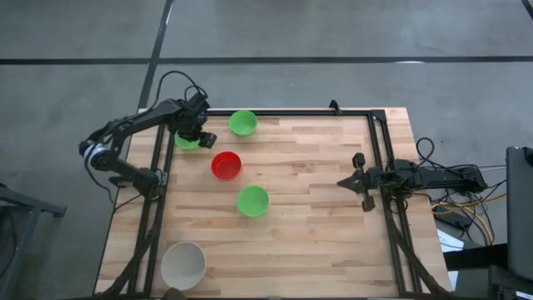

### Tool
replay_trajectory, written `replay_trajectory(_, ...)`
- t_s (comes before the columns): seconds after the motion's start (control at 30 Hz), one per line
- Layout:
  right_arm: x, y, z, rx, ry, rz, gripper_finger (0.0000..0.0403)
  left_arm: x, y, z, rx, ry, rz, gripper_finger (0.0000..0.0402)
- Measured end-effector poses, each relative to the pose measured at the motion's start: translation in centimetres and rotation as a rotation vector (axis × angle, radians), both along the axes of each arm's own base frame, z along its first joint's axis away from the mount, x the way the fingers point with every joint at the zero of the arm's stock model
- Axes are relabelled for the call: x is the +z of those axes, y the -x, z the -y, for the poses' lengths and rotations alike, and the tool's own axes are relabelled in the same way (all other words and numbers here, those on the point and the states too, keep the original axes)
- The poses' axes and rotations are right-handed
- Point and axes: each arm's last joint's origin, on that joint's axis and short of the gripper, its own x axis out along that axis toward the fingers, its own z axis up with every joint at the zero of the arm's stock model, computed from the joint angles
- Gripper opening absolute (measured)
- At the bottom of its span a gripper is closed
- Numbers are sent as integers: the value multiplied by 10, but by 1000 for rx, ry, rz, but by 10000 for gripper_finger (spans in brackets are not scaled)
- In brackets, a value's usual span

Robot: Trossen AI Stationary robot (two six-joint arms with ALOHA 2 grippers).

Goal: Nest bowls inside each other
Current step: Stack the top left green bowl on top of the grey bowl

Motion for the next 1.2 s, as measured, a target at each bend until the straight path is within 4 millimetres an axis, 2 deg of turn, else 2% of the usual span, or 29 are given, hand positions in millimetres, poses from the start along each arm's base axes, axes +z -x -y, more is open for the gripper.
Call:
replay_trajectory(0.37, 0, 0, 0, 0, 0, 0, 9, -16, -4, -10, 34, -18, -93, 245)
replay_trajectory(0.8, 0, 0, 0, 0, 0, 0, 9, -41, -11, -17, 33, 74, -113, 244)
replay_trajectory(0.9, 0, 0, 0, 0, 0, 0, 9, -41, -11, -18, 33, 74, -111, 230)
replay_trajectory(1.2, 0, 0, 0, 0, 0, 0, 9, -41, -11, -17, 29, 88, -99, 156)
